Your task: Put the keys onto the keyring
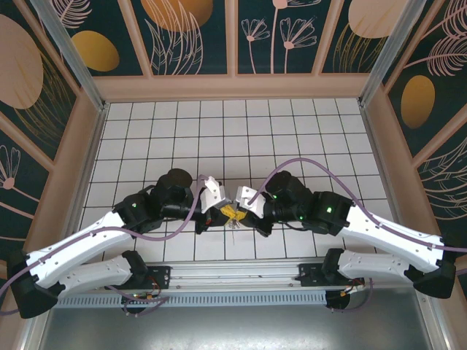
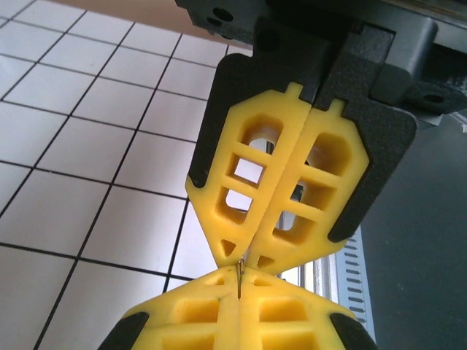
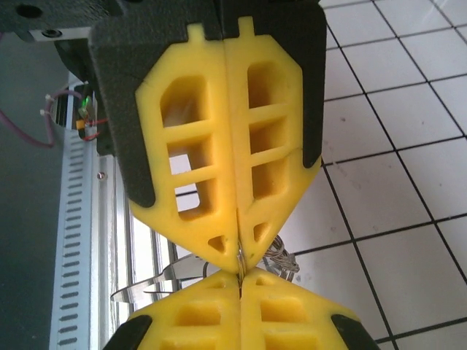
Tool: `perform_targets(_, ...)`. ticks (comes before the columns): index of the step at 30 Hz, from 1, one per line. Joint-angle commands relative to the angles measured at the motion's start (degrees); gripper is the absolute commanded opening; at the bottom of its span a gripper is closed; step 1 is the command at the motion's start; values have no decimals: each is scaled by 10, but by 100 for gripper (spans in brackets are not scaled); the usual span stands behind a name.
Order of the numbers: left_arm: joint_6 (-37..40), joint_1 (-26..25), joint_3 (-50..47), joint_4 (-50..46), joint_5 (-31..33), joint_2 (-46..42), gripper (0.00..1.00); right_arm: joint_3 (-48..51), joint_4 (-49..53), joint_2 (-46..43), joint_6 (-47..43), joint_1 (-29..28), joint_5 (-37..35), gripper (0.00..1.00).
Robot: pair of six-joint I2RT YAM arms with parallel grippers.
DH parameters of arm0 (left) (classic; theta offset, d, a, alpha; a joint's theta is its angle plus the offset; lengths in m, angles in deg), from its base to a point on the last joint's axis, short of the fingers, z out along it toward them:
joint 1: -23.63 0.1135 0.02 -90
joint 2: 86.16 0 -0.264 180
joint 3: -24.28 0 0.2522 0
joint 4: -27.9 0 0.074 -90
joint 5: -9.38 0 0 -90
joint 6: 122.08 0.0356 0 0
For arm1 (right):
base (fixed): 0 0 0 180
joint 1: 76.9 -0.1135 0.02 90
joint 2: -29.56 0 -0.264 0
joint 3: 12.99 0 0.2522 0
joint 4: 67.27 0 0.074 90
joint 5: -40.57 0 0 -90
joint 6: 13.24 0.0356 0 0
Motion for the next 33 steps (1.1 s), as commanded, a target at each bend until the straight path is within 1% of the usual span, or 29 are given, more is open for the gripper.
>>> perform_targets(1,13,-4,28,-37,6,11,5,-33,-17,-2,-15,-1,0,0)
perform_targets(3,15,-3,37,-52,7,17,4,-35,-13,-3,-15,-1,-3,0)
perform_targets(4,18,-4,41,-60,8,21,0,-37,-12,-4,-15,-1,-4,0)
perform_targets(6,21,-4,46,-71,2,25,0,-38,-9,-5,-16,0,-9,0)
perform_targets(10,15,-4,29,-44,-25,9,0,-41,-4,-7,-17,0,-13,0)
perform_targets(13,-6,-4,2,12,-34,-20,0,-31,-16,-14,-8,-1,-21,0)
perform_targets(16,-46,-4,-41,122,-49,-67,0,4,-55,-41,1,-1,-6,0)
perform_targets(18,-76,-4,-76,214,-56,-97,0,35,-94,-68,11,-2,13,0)
perform_targets(20,-95,-4,-104,278,-53,-114,0,58,-128,-88,23,-3,32,8)
perform_targets(21,-101,-4,-117,302,-50,-120,0,70,-145,-97,29,-3,47,13)
perform_targets(22,-105,-4,-127,322,-48,-123,0,79,-156,-102,32,-2,59,16)
perform_targets(24,-108,-4,-141,346,-47,-127,0,96,-175,-110,39,-2,76,20)
perform_targets(26,-108,-4,-149,358,-47,-129,0,103,-182,-112,42,-3,77,22)
perform_targets(31,-115,-4,-164,388,-51,-127,0,107,-202,-112,47,-2,94,23)
perform_targets(33,-119,-4,-169,399,-53,-128,0,110,-210,-114,48,-2,87,22)
